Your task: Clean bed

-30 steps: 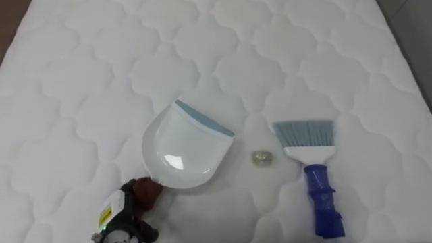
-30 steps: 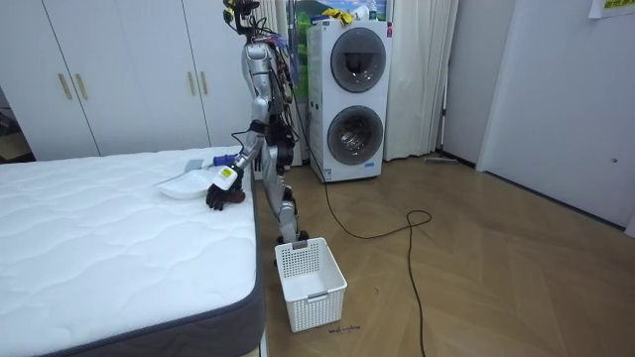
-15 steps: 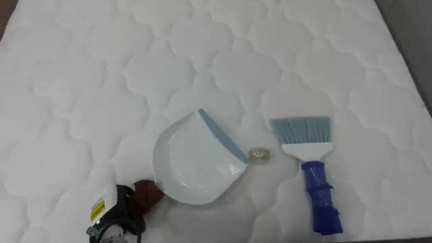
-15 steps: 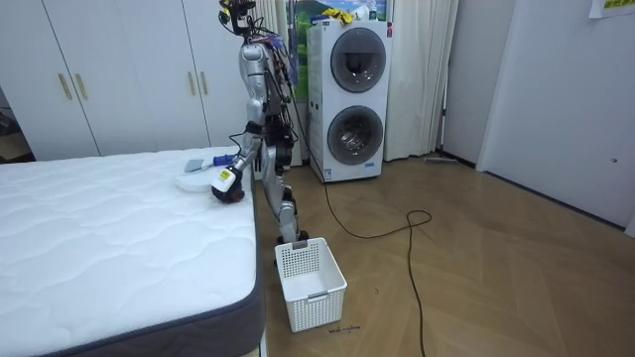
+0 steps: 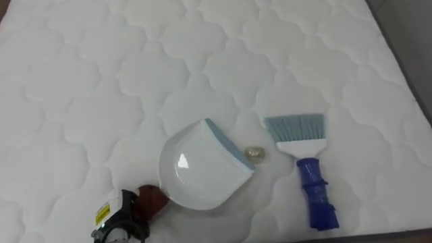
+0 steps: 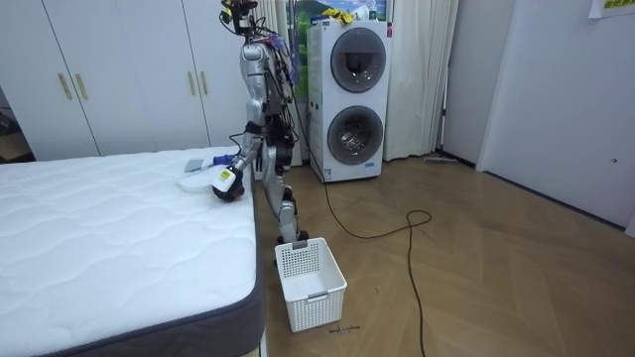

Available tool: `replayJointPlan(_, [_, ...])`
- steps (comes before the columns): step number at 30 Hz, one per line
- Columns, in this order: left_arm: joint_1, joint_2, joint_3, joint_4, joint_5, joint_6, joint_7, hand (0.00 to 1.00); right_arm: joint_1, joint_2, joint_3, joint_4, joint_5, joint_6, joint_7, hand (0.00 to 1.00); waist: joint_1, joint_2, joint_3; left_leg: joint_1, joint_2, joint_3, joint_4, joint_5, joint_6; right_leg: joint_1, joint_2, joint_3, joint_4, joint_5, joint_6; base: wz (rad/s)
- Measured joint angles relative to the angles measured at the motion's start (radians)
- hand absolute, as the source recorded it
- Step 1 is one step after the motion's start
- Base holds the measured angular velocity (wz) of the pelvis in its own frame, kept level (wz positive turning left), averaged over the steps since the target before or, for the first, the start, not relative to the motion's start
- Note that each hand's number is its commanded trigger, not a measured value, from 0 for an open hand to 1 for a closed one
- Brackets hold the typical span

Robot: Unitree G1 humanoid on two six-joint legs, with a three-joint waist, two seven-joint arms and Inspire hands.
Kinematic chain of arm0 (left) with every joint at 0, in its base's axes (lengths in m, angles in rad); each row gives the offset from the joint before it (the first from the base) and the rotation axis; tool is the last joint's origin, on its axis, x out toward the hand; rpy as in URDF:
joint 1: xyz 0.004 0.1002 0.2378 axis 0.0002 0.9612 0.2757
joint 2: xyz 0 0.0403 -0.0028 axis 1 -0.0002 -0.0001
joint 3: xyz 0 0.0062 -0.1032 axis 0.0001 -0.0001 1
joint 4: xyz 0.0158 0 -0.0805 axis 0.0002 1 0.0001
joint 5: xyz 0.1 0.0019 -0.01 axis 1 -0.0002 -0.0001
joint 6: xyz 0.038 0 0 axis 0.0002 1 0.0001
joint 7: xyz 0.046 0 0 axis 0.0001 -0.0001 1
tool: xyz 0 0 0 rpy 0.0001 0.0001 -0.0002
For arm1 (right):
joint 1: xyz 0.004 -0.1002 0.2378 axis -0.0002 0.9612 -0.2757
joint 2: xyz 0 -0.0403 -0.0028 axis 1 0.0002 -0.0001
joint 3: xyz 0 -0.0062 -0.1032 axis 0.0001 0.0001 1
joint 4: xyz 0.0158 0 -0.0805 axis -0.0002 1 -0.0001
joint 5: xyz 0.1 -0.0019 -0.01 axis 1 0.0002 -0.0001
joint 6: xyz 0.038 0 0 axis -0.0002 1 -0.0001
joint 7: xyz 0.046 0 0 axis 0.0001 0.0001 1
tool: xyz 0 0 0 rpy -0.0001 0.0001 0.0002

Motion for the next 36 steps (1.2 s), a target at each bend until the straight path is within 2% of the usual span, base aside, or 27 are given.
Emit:
replayJointPlan(4, [-0.001, 0.013, 0.004, -0.003, 0.007, -0.001, 0.0, 1.0, 0.005, 0.0, -0.002, 0.0, 0.027, 0.007, -0.005, 0.0, -0.002, 0.002, -0.0006, -0.005, 0.001, -0.002, 0.004, 0.0, 0.0, -0.002, 0.001, -0.001, 0.0, 0.001, -0.001, 0.0])
replayJointPlan(9, [-0.007, 0.038, 0.022, -0.011, 0.077, -0.001, 0.023, 1.0, 0.012, -0.006, -0.059, 0.013, 0.118, 0.009, -0.026, 0.0, -0.003, 0.024, -0.0047, -0.007, 0.001, -0.005, 0.005, 0.0, 0.0, -0.004, 0.001, -0.002, 0.001, 0.002, -0.001, 0.0])
replayJointPlan(12, [-0.006, 0.046, 0.024, -0.01, 0.107, 0.001, 0.049, 1.0, 0.013, -0.008, -0.138, 0.009, 0.139, 0.01, -0.034, 0.0, -0.004, 0.043, -0.0095, -0.003, 0.0, -0.006, 0.004, 0.0, 0.0, -0.003, 0.0, 0.0, 0.001, 0.002, -0.001, 0.0])
replayJointPlan(15, [-0.004, 0.06, 0.024, -0.008, 0.144, 0.005, 0.067, 1.0, 0.007, -0.012, -0.22, 0.012, 0.155, 0.01, -0.043, 0.0, -0.017, 0.06, -0.0048, 0.006, 0.0, -0.006, 0.004, 0.0, 0.0, 0.007, 0.0, -0.003, 0.0, 0.002, -0.001, 0.0])
replayJointPlan(17, [-0.002, 0.073, 0.024, -0.007, 0.182, 0.011, 0.083, 1.0, -0.002, -0.018, -0.249, 0.014, 0.2, 0.01, -0.056, 0.0, -0.022, 0.065, -0.0047, 0.009, 0.0, -0.006, 0.004, 0.0, 0.0, 0.008, 0.001, 0.002, 0.003, 0.001, -0.001, -0.02])
replayJointPlan(20, [-0.003, 0.086, 0.025, -0.008, 0.223, 0.012, 0.123, 1.0, -0.017, -0.025, -0.308, 0.01, 0.319, 0.009, -0.097, 0.0, -0.022, 0.067, -0.0042, 0.011, 0.002, -0.003, 0.004, 0.001, -0.001, 0.003, 0.001, 0.004, 0.014, 0.001, -0.001, -0.03])
replayJointPlan(25, [-0.004, 0.095, 0.025, -0.002, 0.227, 0.021, 0.164, 1.0, -0.067, -0.027, -0.359, -0.006, 0.53, 0.009, -0.155, 0.0, -0.016, 0.065, -0.004, -0.008, 0.009, 0.023, 0.01, 0.002, 0.001, -0.041, 0.001, 0.022, 0.052, 0.001, -0.001, -0.15])
replayJointPlan(31, [-0.007, 0.097, 0.024, 0.001, 0.228, 0.024, 0.194, 1.0, -0.099, -0.027, -0.36, -0.052, 0.552, 0.01, -0.218, 0.0, -0.005, 0.062, -0.0045, -0.044, 0.015, 0.036, 0.033, 0.002, 0.002, -0.085, -0.002, 0.027, 0.081, 0.0, -0.003, -0.06])
replayJointPlan(36, [-0.016, 0.1, 0.007, 0.002, 0.246, 0.032, 0.232, 1.0, -0.121, -0.028, -0.38, -0.152, 0.505, 0.008, -0.348, 0.0, -0.004, 0.062, -0.0048, -0.09, 0.016, 0.036, 0.061, 0.005, 0.006, -0.125, -0.004, 0.025, 0.105, 0.0, -0.004, 0.0])
